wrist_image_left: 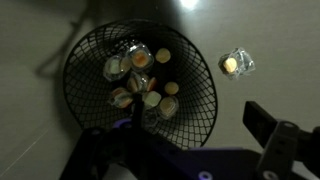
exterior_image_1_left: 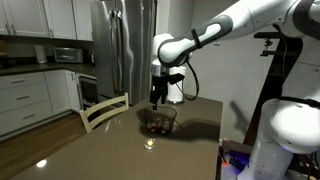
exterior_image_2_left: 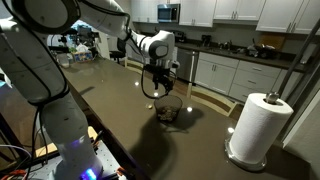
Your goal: Pick up one candy from the black wire basket and put it on the table.
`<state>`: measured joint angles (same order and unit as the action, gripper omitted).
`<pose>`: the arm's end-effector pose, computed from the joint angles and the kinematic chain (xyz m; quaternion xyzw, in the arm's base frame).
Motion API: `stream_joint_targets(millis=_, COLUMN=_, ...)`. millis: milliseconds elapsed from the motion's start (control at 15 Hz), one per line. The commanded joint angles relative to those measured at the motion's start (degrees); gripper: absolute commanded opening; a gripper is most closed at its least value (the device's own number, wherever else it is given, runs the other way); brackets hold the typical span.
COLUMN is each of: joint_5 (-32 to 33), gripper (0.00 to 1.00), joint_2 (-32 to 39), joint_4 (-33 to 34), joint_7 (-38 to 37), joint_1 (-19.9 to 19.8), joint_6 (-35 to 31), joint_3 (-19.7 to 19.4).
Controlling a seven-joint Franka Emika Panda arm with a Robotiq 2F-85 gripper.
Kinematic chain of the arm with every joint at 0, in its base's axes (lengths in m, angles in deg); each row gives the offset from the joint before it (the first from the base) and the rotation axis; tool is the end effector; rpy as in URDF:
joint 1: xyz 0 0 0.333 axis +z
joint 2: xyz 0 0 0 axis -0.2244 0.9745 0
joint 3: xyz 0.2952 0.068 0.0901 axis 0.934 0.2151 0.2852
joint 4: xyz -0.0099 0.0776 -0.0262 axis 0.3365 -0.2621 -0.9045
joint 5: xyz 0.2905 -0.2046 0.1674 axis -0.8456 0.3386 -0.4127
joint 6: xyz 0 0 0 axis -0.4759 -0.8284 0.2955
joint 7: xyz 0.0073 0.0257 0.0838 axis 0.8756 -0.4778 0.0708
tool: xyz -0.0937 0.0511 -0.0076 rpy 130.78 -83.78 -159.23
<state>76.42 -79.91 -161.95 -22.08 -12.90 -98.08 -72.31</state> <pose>0.4984 -0.0125 0.4116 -0.9994 0.0211 0.0228 0.0127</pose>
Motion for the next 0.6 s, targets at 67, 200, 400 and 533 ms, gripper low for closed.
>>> stream_joint_targets(millis=67, joint_5=-0.6, gripper=1.00, joint_2=10.2, joint_4=8.1, joint_7=1.6, joint_1=-1.9, joint_6=2.8, joint_3=-1.5)
stream_joint_targets(millis=200, joint_5=-1.2, gripper=1.00, joint_2=13.3, joint_4=9.8, joint_7=1.8, joint_1=-2.6, joint_6=3.3, joint_3=-2.2)
stream_joint_targets(millis=400, joint_5=-2.2, gripper=1.00, joint_2=17.1, joint_4=11.2, joint_7=2.2, joint_1=-3.8, joint_6=4.4, joint_3=-2.7)
stream_joint_targets(millis=533, joint_5=-3.1, gripper=1.00, joint_2=19.1, joint_4=11.6, joint_7=2.5, joint_1=-4.5, joint_6=5.1, joint_3=-2.8)
